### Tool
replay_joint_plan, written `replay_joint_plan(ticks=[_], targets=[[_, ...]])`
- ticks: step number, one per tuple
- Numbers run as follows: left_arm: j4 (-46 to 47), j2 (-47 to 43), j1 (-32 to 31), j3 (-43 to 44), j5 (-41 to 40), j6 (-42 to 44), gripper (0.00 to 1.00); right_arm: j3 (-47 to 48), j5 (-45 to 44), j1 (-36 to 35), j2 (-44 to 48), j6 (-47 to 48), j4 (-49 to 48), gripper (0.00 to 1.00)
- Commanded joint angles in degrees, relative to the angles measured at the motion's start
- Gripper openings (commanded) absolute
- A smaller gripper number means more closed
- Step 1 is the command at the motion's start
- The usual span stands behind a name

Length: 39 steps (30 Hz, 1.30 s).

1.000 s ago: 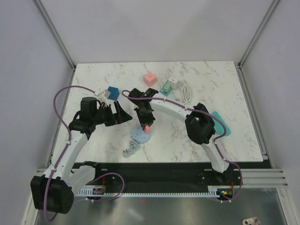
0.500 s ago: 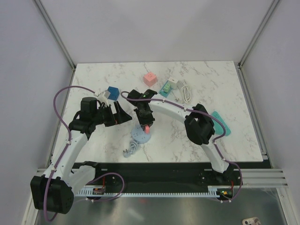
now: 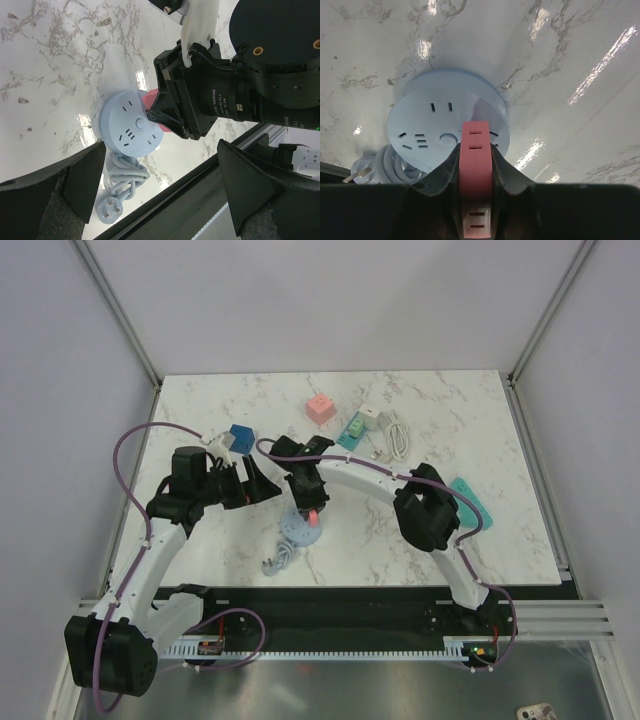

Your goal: Insert the plug

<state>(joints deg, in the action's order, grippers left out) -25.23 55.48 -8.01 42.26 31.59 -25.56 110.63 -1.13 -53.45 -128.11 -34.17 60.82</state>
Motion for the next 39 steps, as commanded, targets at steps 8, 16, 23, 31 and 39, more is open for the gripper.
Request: replay_joint_plan(ticks=[8, 16, 23, 31, 39], targets=[[0.36, -0.81, -0.25, 2.04, -0.04, 2.36, 0.99, -6.91, 2.62, -1.83, -1.00, -2.21, -6.32, 0.00], [0.36, -0.82, -0.25, 2.04, -0.22, 2.36, 0.99, -10.00, 2.44, -1.92, -0.91, -2.21, -7.64, 0.00], [0.36, -1.08, -0.25, 2.04, -0.22, 2.45, 1.00, -5.52, 1.65, -1.83, -1.18, -3.00, -5.71, 0.23], [0.36, -1.96, -0.43, 2.12, 0.92, 2.89, 1.00, 6.44, 1.48, -0.43, -1.44, -3.18, -0.88, 0.51], [0.36, -1.96, -0.51, 2.04, 0.66, 2.89, 1.00, 7.14, 0.25, 1.94, 1.11, -2.74, -0.44, 0.57]])
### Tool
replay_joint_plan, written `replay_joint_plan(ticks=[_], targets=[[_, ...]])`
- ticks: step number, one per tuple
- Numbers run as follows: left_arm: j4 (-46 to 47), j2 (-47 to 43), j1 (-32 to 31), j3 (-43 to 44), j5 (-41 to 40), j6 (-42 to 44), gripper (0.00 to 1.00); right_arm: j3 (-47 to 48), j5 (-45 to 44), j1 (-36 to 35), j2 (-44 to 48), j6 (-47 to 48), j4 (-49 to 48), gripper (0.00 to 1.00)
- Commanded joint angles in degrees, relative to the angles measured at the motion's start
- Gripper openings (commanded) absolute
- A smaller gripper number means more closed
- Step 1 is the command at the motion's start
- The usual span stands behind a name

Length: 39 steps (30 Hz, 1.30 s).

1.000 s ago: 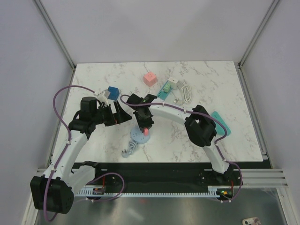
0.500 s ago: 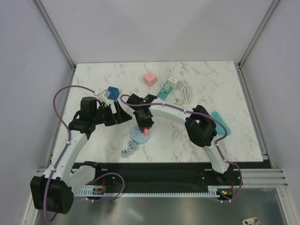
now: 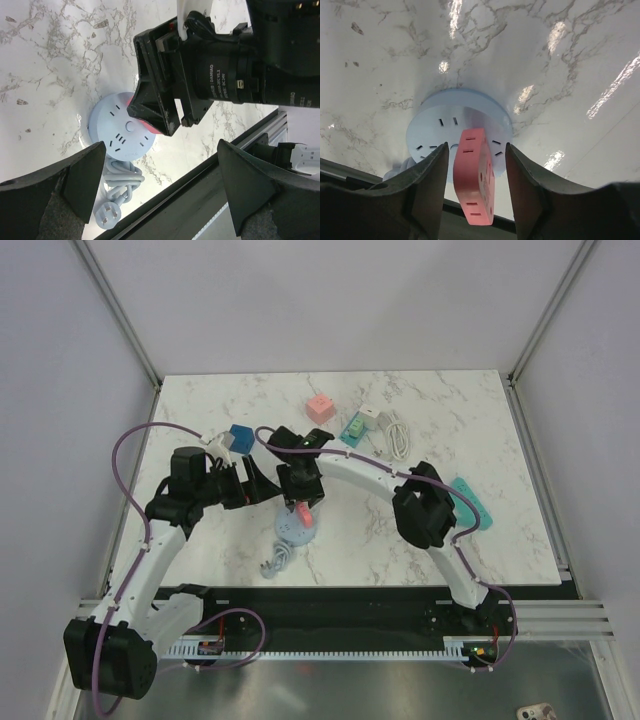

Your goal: Insert the plug

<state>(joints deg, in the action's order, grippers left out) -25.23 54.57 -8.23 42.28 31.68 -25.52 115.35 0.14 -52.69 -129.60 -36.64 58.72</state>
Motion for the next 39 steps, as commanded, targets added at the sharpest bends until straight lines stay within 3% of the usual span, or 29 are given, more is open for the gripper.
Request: replay_joint_plan(ticks=[1, 9, 19, 31, 39], targets=[[0.27, -1.13, -0.30, 1.93, 0.57, 2.84, 1.00, 2.51, -0.76, 1.36, 2.95, -0.27, 1.75, 0.57], [0.45, -1.74, -0.30, 1.66, -3.46, 1.17, 1.00, 4.36, -0.84, 2.59, 6.11, 1.57, 3.07, 0.65], [0.45, -5.35, -0.12, 3.42, -5.41, -3.83, 0.94, 3.30, -0.58, 2.68, 10.07, 4.56, 2.72, 0.64], [0.18, -8.07, -0.12, 4.12, -4.96, -7.26, 0.93, -4.34, -0.67, 2.94, 14.99, 6.76, -0.53, 0.24], [0.36, -6.84, -0.12, 5.00, -7.25, -7.35, 0.93, -12.51, 4.69, 2.06, 15.08, 5.00, -9.05, 0.18]])
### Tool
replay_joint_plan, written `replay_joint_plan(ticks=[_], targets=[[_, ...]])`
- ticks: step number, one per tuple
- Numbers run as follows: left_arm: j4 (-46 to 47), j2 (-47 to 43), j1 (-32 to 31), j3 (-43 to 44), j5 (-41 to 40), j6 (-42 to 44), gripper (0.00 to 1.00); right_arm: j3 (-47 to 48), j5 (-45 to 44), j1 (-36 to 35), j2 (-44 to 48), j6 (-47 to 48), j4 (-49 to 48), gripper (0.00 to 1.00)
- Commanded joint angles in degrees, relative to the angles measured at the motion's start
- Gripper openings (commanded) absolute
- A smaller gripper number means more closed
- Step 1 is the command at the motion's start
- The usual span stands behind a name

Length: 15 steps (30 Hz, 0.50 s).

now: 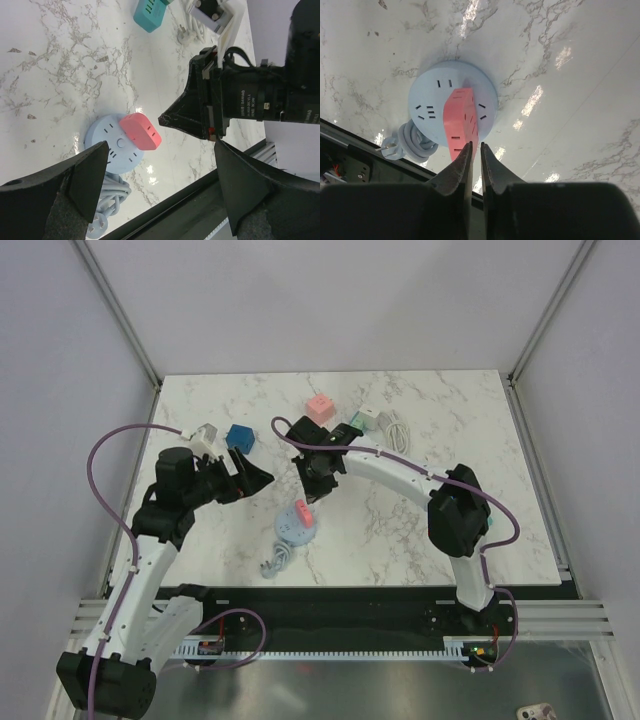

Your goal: Insert the plug

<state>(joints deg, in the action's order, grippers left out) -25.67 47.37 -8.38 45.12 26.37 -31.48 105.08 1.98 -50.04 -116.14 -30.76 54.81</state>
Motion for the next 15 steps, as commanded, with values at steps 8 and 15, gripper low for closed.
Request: replay_joint_plan(ticks=[8, 15], targets=[[0.97, 2.19, 0.03, 2.16, -3.42, -0.60, 0.92, -3.57, -0.13, -0.67, 2.40, -0.44, -4.27, 0.16], [1.94, 8.25, 0.12, 6.20, -11.77, 2.03, 0.90, 0.13, -3.73, 0.12, 5.65, 1.05, -0.49, 0.25]])
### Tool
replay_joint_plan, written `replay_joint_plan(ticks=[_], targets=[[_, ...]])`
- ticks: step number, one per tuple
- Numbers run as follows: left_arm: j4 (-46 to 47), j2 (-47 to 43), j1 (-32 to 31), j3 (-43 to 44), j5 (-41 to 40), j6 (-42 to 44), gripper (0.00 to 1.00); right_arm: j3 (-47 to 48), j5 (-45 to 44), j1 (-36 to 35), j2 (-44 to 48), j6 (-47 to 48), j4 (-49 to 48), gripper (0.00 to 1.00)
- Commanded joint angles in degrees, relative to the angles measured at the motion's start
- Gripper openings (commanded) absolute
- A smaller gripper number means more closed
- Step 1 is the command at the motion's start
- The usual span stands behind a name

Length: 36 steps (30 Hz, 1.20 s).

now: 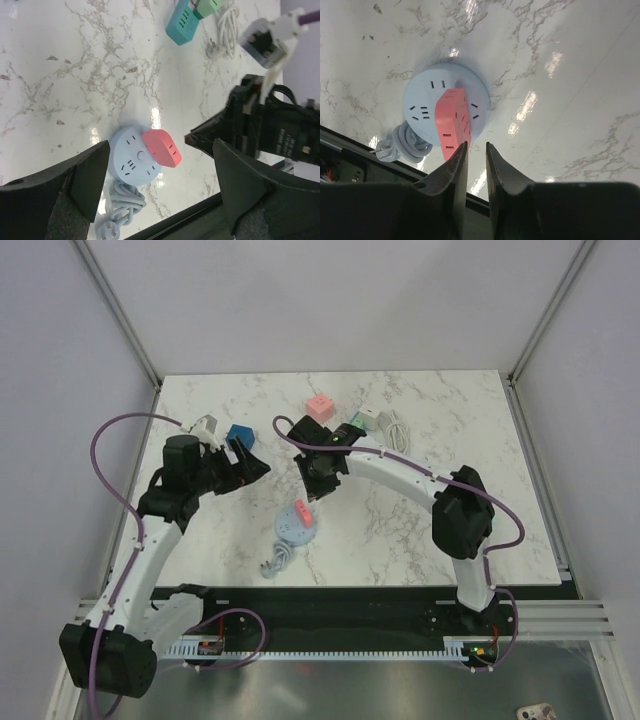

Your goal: Insert the plug

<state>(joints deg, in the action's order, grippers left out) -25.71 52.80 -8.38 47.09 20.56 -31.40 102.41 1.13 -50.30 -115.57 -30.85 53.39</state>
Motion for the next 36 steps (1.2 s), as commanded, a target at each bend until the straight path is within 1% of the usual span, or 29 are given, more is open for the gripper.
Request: replay_joint_plan(ticks=[1, 2, 3, 4, 5, 6, 7, 8, 9, 10, 11, 12, 13, 14, 15, 17, 18, 19, 20, 23, 25, 28, 33, 36], targets=[[2.33, 6.58, 0.12, 4.85, -7.01, 4.04, 0.90, 1.75, -4.62, 0.56, 5.96, 1.14, 0.93, 0.29], [2.42, 8.71, 0.21, 6.85, -9.54, 4.85, 0.90, 0.96, -5.60, 0.56, 6.66, 1.23, 0.84, 0.41], [1.99, 10.99, 0.38, 8.18, -10.35, 5.55, 0.90, 0.25, -6.65, 0.56, 8.41, 1.41, 0.76, 0.47], [1.64, 13.80, 0.56, 9.58, -11.23, 6.60, 0.90, -1.67, -7.45, 0.82, 9.39, 1.76, 0.67, 0.58], [1.20, 18.35, 1.26, 12.64, -12.55, 6.79, 0.90, -2.73, -9.02, 0.91, 10.44, 1.93, 0.41, 0.62], [0.93, 20.83, 1.70, 14.24, -12.38, 7.22, 0.90, -3.87, -9.64, 0.91, 12.89, 1.85, -0.55, 0.64], [1.10, 22.94, 1.88, 15.56, -12.56, 8.01, 0.90, -6.50, -10.09, 1.00, 14.30, 1.33, -1.52, 0.68], [1.37, 27.40, 1.97, 18.10, -13.25, 8.54, 0.90, -8.35, -9.57, 0.91, 15.80, 1.06, -2.75, 0.73], [1.63, 29.88, 2.05, 19.52, -13.96, 9.07, 0.90, -12.02, -8.95, 1.00, 18.94, 0.88, -5.98, 0.76], [1.02, 32.26, 2.05, 21.10, -14.83, 10.03, 0.89, -13.80, -8.51, 1.00, 20.37, 0.62, -7.49, 0.86], [0.50, 35.15, 2.23, 24.68, -15.97, 10.74, 0.89, -15.47, -8.25, 1.00, 21.86, 0.44, -8.90, 0.89], [-0.55, 40.23, 2.23, 26.98, -16.94, 11.53, 0.89, -18.27, -8.16, 0.91, 24.49, 0.35, -11.00, 0.91], [-3.00, 43.06, 2.23, 29.18, -18.17, 12.75, 0.89, -19.52, -7.98, 1.00, 25.73, 0.35, -11.89, 0.94], [-4.77, 45.36, 2.49, 33.81, -20.36, 12.94, 0.89, -20.66, -8.16, 1.00, 26.96, 0.35, -12.60, 0.95], [-6.09, 49.64, 2.67, 35.94, -22.03, 12.77, 0.89, -22.85, -8.59, 1.00, 29.41, 0.35, -13.91, 0.96], [-10.47, 52.75, 3.63, 41.82, -22.66, 10.05, 0.91, -25.14, -9.73, 0.91, 31.80, 0.96, -15.32, 0.98], [-11.45, 54.07, 3.98, 43.33, -23.36, 8.65, 0.92, -26.11, -10.52, 1.00, 33.72, 1.14, -16.37, 0.98], [-12.16, 55.30, 4.16, 44.39, -24.41, 4.72, 0.93, -27.77, -11.57, 1.00, 34.70, 1.23, -16.82, 0.98], [-12.60, 55.74, 4.34, 45.88, -26.25, 2.59, 0.95, -28.49, -11.67, 1.08, 35.41, 1.41, -17.26, 0.98], [-15.06, 57.85, 4.60, 49.04, -28.99, -6.02, 0.97, -29.90, -10.36, 1.08, 36.99, 1.58, -18.49, 0.98], [-18.39, 59.61, 5.13, 51.33, -28.99, -11.81, 0.99, -30.25, -8.96, 1.00, 37.26, 1.67, -19.11, 0.98], [-23.13, 64.43, 5.83, 57.04, -26.98, -16.31, 0.99, -30.60, -8.68, 1.08, 37.26, 2.11, -19.46, 0.98], [-24.47, 66.64, 5.83, 58.03, -26.27, -19.57, 0.99, -31.04, -8.95, 1.08, 37.43, 2.99, -19.37, 0.98], [-24.47, 67.61, 5.83, 58.02, -26.18, -19.76, 0.99, -30.96, -9.65, 1.00, 37.52, 3.43, -19.37, 0.98]])
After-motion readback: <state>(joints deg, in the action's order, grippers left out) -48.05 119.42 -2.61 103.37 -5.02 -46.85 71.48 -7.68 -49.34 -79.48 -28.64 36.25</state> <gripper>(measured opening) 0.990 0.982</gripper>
